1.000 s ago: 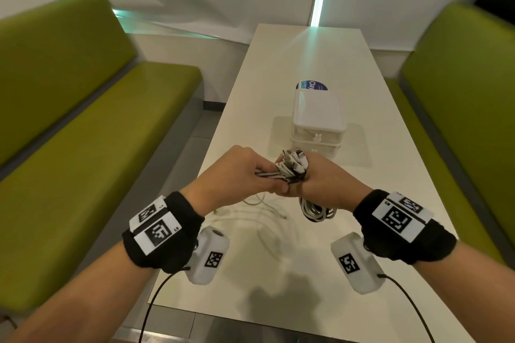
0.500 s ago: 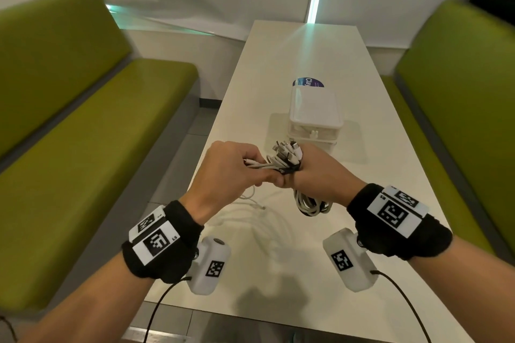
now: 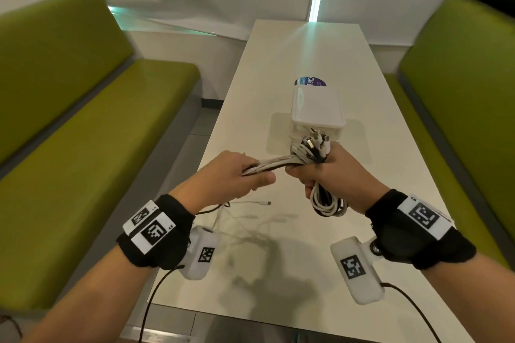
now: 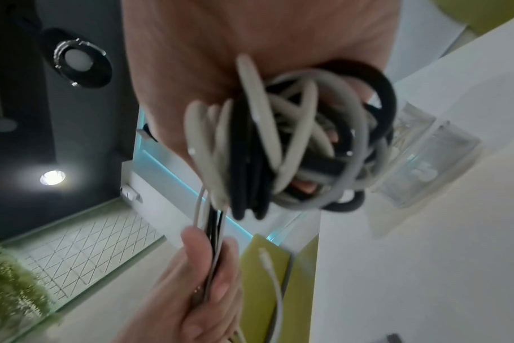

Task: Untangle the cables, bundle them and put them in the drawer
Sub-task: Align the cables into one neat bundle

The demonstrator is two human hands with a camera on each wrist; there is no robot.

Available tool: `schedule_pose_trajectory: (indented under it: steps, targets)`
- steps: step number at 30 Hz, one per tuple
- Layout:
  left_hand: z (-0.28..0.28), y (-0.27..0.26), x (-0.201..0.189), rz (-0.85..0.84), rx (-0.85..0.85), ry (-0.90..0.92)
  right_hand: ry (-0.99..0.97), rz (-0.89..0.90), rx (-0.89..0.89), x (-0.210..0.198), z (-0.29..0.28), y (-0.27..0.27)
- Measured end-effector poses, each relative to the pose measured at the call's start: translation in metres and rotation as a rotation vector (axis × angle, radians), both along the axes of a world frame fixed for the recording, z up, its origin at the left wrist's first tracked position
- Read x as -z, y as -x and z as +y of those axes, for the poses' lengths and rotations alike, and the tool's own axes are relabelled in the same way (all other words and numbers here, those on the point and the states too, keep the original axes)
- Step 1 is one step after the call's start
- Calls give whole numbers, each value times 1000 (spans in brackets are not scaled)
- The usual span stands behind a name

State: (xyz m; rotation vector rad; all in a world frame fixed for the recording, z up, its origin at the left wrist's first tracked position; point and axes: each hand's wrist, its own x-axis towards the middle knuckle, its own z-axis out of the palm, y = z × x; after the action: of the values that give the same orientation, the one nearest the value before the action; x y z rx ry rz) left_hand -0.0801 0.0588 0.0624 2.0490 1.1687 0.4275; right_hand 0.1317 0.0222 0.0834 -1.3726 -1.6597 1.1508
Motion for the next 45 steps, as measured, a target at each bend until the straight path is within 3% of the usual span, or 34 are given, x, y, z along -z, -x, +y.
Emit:
schedule_pose_trajectory:
  steps: [4,9,13,17,19,22,24,26,27,30,32,38,45]
  targets:
    - [2,7,-8,37,54,57,-27,-8,60,5,1,-6]
    - [1,30,-8,-184,113,217,-68,-66,54,5,2,-5]
    - [-3,22,-11,-254,0,-62,-79,-35,75,1,6,-3]
    - [4,12,-10,-2,-69,-113,-21,109,116,-2,6,-3]
    - [5,13,-9,142,-68,-192,-17,50,112,1,6,-4]
    - [-8,5,-20,31,-73,-523,-32,-66,60,5,2,-6]
    - [-13,-8,-23,98,53,-654,-34,-67,8,3,0,-6]
    - [-13,-20,-12,249,159,-616,-39,-44,-42,-3,-3,-5]
    - [-12,-23,-4,241,156,-570,-48,-30,-52,-7,-4,-5]
    - [-15,-24,7,-72,5,-115,-73,15,10,-11,-4,-9]
    - [-15,-23,6,-231,-36,35,-63,52,64,-7,-2,-11]
    - [-1,-11,-14,-267,17,178,-74,82,120,-5,5,-8]
    - [17,15,-31,29,20,77,-144,76,192,-17,9,-11]
